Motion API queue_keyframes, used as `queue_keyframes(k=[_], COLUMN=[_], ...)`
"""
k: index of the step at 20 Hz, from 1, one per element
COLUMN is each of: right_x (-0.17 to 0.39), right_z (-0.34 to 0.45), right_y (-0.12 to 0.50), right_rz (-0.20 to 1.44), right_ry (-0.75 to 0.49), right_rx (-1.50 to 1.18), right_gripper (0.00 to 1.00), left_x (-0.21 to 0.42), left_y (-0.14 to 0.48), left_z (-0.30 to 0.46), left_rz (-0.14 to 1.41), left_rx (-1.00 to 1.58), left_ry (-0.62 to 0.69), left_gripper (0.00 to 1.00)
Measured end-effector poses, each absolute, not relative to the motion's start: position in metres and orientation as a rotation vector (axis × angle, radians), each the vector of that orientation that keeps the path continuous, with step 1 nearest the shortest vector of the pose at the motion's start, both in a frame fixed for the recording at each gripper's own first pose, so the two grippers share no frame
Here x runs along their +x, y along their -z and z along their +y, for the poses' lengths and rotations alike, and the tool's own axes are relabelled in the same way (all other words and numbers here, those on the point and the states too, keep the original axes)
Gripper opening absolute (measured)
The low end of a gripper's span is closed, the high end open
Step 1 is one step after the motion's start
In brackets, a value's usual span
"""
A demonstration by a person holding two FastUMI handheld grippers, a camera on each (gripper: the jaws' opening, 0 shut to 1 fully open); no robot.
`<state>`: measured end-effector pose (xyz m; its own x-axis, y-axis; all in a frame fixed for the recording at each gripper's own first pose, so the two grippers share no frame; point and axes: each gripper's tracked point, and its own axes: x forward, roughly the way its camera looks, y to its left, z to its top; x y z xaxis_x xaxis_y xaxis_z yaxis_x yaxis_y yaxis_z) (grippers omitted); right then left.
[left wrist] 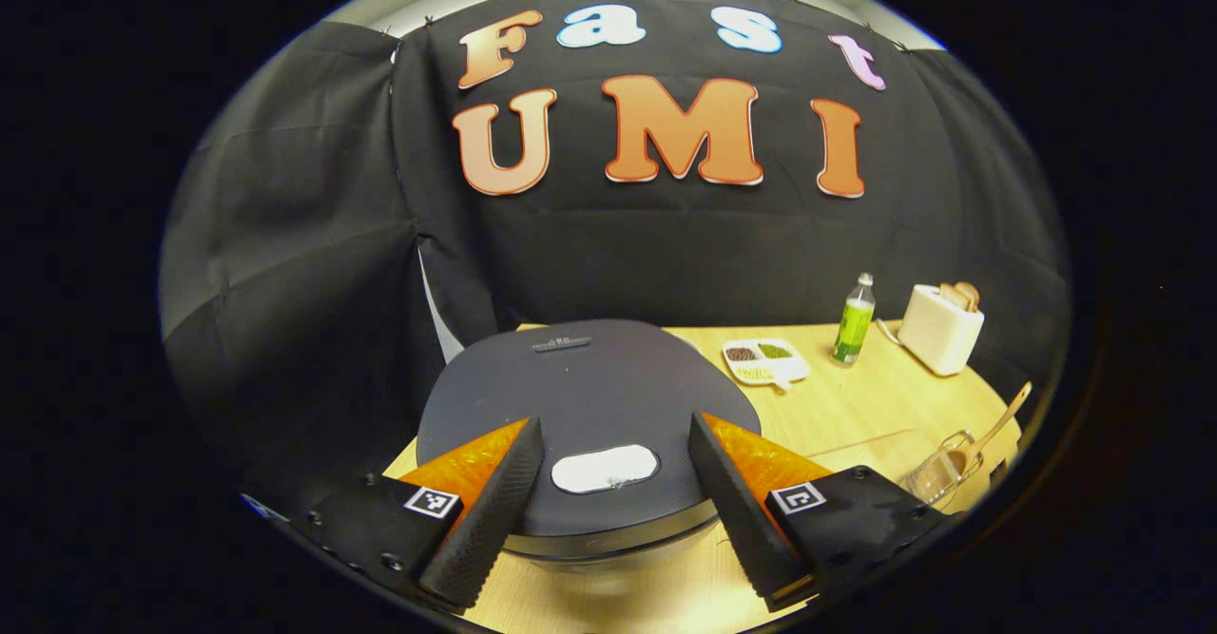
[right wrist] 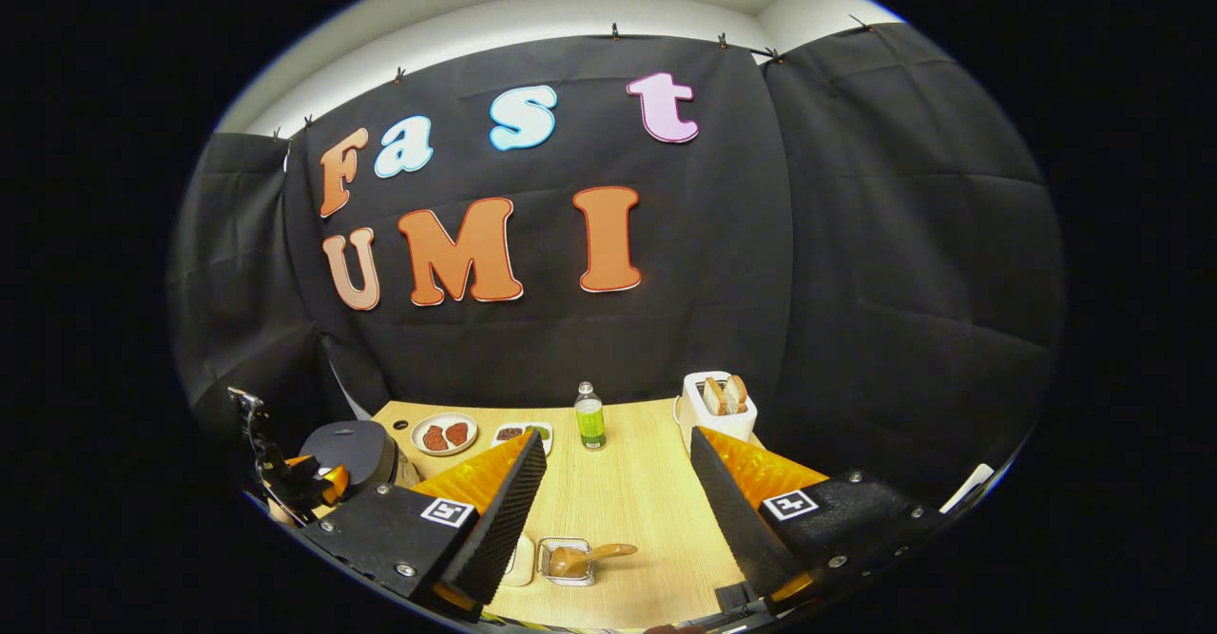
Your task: Close the left gripper, press the button to open the rice cooker; take a wooden spoon from the chopstick holder with the right hand, scoop a spoonful of rice and pour it into the rice cooker, then put the wooden spoon back into the chopstick holder.
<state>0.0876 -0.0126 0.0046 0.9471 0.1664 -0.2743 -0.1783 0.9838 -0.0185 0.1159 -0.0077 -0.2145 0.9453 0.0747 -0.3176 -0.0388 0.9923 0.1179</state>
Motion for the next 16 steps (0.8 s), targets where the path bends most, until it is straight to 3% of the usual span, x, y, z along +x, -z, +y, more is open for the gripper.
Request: queue_keyframes(k=[12, 16], right_x=[0.089, 0.091], right_z=[-0.011, -0.014], right_y=[0.013, 0.015], right_rz=[0.309, 0.308], right_ry=[-0.175, -0.173], right_rx=[-0.061, -0.066], right_gripper=[0.95, 0.95], left_x=[0.112, 0.114], left_y=[0.224, 0.224], left_z=[-0.008, -0.009], left_rz=[0.235, 0.319], left_rx=[0.103, 0.106], left_ry=[-0.068, -0.071], left_gripper=[1.0, 0.99])
